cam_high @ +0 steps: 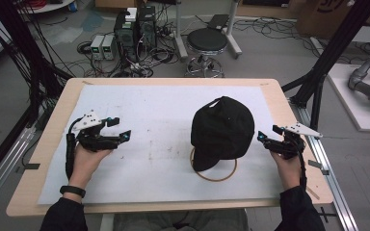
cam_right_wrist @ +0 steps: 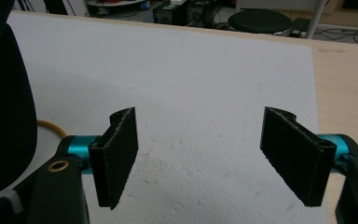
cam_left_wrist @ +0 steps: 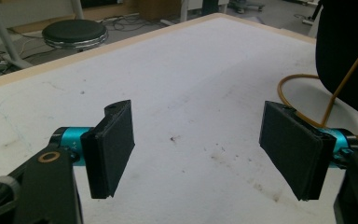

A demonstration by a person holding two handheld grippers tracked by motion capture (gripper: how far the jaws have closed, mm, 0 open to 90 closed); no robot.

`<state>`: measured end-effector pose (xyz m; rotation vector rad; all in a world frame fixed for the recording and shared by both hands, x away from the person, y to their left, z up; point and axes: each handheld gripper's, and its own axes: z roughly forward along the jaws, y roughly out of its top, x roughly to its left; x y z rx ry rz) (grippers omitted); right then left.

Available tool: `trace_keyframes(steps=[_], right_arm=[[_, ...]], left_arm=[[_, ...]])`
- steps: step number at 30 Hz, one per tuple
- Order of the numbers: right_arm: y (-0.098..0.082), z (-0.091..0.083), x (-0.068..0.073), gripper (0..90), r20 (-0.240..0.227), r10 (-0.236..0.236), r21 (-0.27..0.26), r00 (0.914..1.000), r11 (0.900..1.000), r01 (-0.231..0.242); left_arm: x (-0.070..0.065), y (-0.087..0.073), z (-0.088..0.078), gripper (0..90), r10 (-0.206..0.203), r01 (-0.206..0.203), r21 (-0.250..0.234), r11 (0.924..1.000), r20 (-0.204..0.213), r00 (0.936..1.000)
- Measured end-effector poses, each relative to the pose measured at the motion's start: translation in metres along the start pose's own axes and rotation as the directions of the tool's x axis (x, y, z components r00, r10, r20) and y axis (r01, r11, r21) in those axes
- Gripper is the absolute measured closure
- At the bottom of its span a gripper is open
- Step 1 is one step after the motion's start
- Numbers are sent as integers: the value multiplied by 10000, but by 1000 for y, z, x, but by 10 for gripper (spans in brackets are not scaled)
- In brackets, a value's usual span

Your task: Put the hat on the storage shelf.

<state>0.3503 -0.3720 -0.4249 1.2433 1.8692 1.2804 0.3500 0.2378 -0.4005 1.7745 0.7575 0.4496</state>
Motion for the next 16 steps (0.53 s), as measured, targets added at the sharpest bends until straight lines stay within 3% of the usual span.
trace_keyframes(steps=[16], right_arm=[[0, 0, -1, 270, -24, 63, 14, 10000, 10000, -63]], left_arm=[[6, -2, -3, 260, -175, 173, -159, 9997, -107, 9998]])
